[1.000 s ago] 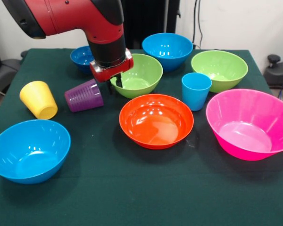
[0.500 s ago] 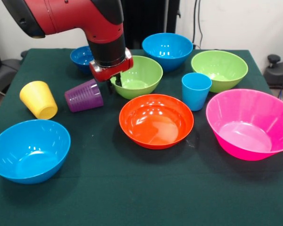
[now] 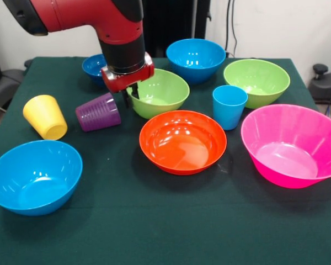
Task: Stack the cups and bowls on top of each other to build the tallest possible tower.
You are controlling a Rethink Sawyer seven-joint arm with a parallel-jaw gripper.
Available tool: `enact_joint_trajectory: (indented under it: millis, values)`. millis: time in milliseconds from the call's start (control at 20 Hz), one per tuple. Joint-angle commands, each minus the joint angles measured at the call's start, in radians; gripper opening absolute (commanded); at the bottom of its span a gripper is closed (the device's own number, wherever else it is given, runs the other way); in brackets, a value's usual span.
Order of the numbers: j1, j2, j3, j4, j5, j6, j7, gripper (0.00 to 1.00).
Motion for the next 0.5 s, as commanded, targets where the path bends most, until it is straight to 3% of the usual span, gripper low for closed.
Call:
enact_joint_trajectory:
  millis: [50, 500]
  values:
    - [0.058, -0.058, -0.04, -0.059, -0.001, 0.059, -0.156, 0.0]
    - [0.08, -0.12, -0.043, -0.052, 0.047, 0.11, -0.157, 0.0]
